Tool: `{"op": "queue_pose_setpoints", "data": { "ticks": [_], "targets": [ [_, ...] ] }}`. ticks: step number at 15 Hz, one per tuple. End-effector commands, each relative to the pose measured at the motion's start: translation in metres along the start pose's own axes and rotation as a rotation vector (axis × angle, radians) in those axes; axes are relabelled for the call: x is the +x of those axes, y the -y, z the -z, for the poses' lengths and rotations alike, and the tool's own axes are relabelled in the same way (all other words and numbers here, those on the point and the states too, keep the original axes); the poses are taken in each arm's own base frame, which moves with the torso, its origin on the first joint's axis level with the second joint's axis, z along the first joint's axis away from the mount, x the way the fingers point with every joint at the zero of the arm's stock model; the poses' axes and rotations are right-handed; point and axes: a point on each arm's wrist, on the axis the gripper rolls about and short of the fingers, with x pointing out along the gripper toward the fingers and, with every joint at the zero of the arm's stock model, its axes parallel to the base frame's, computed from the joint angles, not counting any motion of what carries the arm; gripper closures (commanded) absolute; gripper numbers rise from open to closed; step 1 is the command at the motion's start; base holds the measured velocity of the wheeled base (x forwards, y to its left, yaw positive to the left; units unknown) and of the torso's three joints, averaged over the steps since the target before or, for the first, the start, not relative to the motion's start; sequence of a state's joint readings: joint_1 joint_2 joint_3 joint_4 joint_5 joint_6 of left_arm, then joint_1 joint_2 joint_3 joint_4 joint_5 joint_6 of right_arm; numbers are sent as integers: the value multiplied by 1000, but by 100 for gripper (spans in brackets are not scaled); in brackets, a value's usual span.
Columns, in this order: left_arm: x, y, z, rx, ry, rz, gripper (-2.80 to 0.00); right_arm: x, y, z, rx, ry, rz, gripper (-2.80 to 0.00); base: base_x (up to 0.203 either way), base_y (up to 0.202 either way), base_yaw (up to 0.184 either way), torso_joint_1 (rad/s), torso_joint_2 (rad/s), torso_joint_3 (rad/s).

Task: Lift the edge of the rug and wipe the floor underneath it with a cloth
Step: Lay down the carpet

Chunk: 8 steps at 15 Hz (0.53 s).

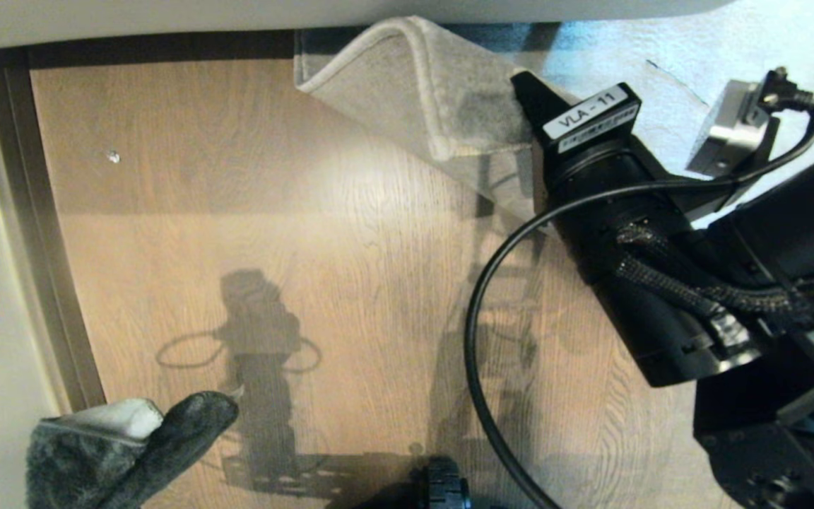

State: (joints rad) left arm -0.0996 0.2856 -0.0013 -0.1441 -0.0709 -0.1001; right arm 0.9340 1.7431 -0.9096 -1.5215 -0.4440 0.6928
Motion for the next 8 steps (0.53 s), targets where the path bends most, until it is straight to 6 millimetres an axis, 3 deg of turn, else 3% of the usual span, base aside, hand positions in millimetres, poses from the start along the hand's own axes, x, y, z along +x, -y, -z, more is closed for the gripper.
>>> {"op": "queue_pose_setpoints", "data": {
  "ticks": [1,8],
  "targets": [
    [0,-2,4,7,-37,-63,0,0,-4,-5,25,36,-27,0,0,0,0,0,0,0],
    [-1,-3,12,108,-118,-88,0,-1,-4,-5,26,35,-28,0,0,0,0,0,0,0]
  ]
}}
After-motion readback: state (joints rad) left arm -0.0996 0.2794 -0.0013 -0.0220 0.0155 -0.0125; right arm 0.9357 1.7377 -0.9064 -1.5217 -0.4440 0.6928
